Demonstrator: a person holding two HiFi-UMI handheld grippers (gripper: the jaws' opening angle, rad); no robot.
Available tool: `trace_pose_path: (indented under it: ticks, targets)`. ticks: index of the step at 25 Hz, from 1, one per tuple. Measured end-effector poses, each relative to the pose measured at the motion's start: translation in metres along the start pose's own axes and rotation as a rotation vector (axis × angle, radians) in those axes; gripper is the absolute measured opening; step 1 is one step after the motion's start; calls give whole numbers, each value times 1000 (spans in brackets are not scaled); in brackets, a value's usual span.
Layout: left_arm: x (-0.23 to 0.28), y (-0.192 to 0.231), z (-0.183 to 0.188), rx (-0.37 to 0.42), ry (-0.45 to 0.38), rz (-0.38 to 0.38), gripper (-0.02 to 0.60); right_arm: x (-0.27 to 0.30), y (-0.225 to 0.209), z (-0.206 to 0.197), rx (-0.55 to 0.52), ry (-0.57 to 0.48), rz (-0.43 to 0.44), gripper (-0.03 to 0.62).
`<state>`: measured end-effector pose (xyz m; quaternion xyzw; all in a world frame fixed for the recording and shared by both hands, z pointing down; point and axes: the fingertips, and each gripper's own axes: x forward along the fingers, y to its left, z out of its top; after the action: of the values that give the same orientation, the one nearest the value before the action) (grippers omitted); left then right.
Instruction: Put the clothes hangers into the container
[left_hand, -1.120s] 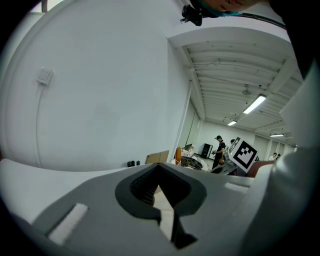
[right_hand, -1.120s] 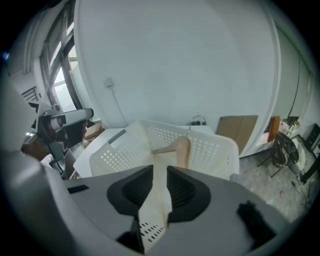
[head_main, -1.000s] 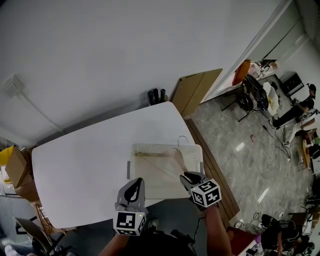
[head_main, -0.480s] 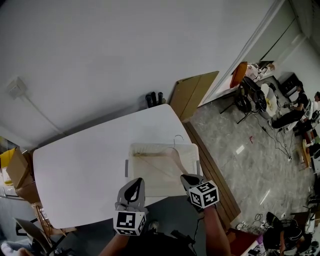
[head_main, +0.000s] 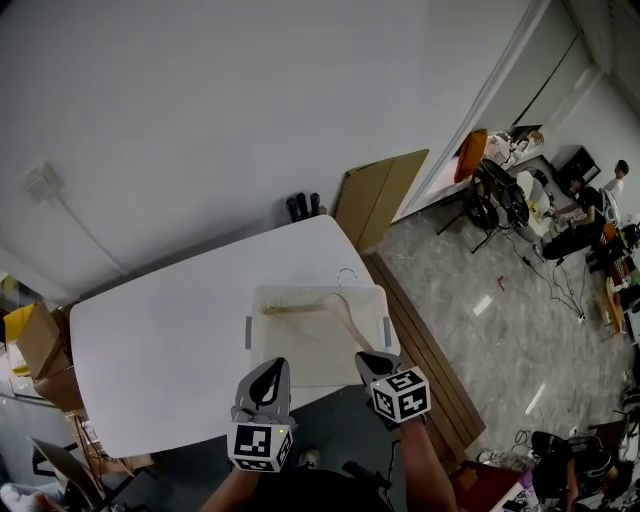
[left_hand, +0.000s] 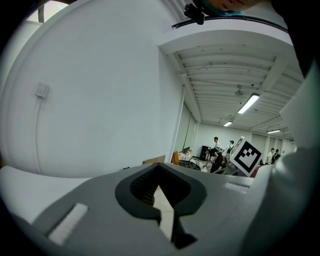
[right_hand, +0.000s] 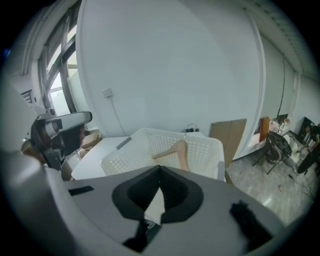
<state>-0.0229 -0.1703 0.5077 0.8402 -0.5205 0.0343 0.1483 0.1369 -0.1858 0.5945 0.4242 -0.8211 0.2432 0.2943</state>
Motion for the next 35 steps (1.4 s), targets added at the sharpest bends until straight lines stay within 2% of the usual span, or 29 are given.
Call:
trace_pose_path:
  ticks: [5,12,21,31,35]
  targets:
    - [-13,-16,3,12,-16,-7,8,-26,9,2,-17,-65,-53,15]
    - [-39,-46,8,27,-45,-16,8,-71,33,-6,1,-170,-68,14]
    - [-90,-89,6,50,-75,-20,8,-138,58,-28,25,-287,-114,14]
    - [-145,-121,-13,64,-92,13,8,-198,98,-62,55,-510,-168,14]
    - [-160,-129,-22,58,-86,14,8,-207,113,-81,70,-538,-183,14]
